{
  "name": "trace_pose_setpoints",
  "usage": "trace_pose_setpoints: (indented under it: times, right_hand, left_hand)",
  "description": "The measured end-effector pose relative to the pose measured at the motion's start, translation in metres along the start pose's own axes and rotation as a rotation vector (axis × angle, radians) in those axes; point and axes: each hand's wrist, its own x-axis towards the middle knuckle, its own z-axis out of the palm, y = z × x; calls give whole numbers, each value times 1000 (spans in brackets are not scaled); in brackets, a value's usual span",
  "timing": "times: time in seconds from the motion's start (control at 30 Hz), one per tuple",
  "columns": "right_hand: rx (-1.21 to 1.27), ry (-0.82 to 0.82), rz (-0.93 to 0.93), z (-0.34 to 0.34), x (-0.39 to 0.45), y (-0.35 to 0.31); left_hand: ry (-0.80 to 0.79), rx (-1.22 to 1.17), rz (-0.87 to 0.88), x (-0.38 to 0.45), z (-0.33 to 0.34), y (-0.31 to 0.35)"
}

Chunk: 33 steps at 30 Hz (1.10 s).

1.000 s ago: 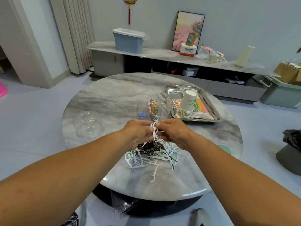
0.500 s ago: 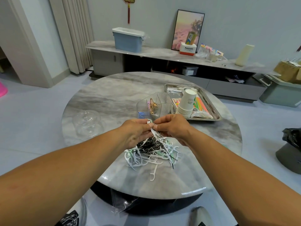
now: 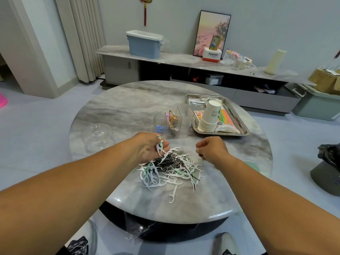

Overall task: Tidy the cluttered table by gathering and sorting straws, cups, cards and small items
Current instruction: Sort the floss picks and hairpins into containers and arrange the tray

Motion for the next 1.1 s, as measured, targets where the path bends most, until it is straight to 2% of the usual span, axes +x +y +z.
trace_pose_setpoints:
  times: [0.13, 0.27, 0.37, 0.8, 1.0, 1.1]
  right_hand:
    - [-358, -72, -79, 3, 0, 3]
    - [-396, -368, 0, 15, -14, -9]
    - [-521, -358, -62, 27, -18, -10]
    - [-228, -173, -42, 13, -7, -7]
    - [-61, -159, -4, -11, -5, -18]
    - [76, -205, 47, -20, -9, -29]
  left_hand:
    - [9, 4, -17, -1, 0, 2]
    - [-31, -13, -56, -3, 1, 4]
    - [-55, -33, -72, -5, 1, 5]
    - [-66, -9, -62, -8, -2, 10]
    - [-99, -16, -66, -10, -2, 10]
    - [-89, -10, -70, -8, -3, 9]
